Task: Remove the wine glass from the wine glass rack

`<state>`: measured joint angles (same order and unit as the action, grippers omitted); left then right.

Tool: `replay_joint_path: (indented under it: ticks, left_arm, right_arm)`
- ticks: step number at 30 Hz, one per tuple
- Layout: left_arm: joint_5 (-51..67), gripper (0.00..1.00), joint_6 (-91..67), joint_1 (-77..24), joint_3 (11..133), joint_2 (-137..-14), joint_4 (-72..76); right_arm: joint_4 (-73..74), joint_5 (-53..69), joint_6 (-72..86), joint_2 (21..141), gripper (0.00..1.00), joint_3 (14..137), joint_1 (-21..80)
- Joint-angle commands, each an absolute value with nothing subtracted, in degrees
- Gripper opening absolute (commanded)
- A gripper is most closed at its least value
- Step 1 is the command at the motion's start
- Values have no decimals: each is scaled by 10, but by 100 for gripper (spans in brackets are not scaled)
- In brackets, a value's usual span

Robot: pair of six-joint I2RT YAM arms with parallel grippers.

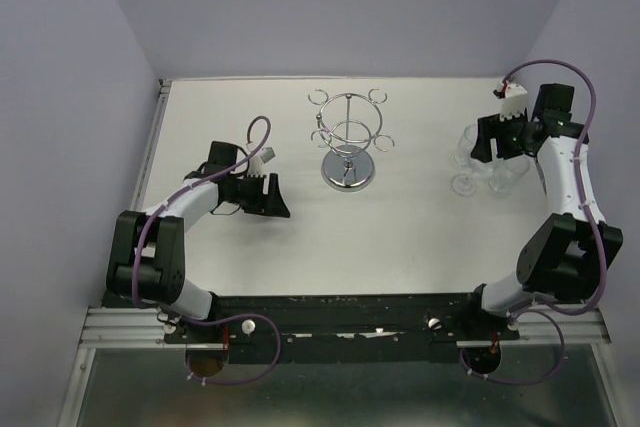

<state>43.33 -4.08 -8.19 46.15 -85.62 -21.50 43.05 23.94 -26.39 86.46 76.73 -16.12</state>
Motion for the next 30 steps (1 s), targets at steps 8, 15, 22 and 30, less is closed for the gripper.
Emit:
replay_joint_path:
  ticks: [8,15,22,30]
  left_arm:
    - [428,73,-42,-77,467,-863,-200]
    - [427,73,-43,-77,461,-858,-199]
    - [425,73,-43,-76,456,-850,-197]
    - [442,73,-36,-76,455,-846,-197]
  right_arm:
    - [460,221,-271,925,62,852,-189]
    - [461,234,-266,934,63,848,-193]
    - [468,231,-264,936,73,841,-193]
    - [468,217,-233,907,100,864,-194]
